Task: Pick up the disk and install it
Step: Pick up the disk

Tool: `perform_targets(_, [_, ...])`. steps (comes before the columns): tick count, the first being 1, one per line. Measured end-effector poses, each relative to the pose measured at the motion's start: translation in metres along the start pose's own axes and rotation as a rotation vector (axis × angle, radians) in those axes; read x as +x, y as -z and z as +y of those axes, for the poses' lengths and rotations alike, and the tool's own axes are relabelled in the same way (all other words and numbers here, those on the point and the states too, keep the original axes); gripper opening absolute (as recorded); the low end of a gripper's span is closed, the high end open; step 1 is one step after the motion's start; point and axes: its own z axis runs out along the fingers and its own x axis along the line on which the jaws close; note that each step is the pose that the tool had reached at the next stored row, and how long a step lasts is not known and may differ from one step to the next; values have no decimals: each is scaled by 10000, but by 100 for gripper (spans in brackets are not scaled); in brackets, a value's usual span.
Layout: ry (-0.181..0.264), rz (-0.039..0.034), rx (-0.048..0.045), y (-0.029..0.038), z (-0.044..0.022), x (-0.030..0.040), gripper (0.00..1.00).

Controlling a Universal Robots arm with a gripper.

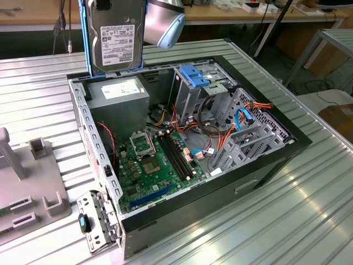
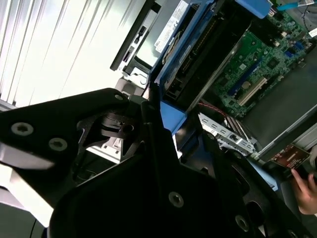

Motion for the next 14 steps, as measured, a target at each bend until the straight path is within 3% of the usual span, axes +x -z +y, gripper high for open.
perform_targets(5, [0,1,-1,1,-70,3,36])
perform_targets(14, [0,0,0,1,-79,4,36])
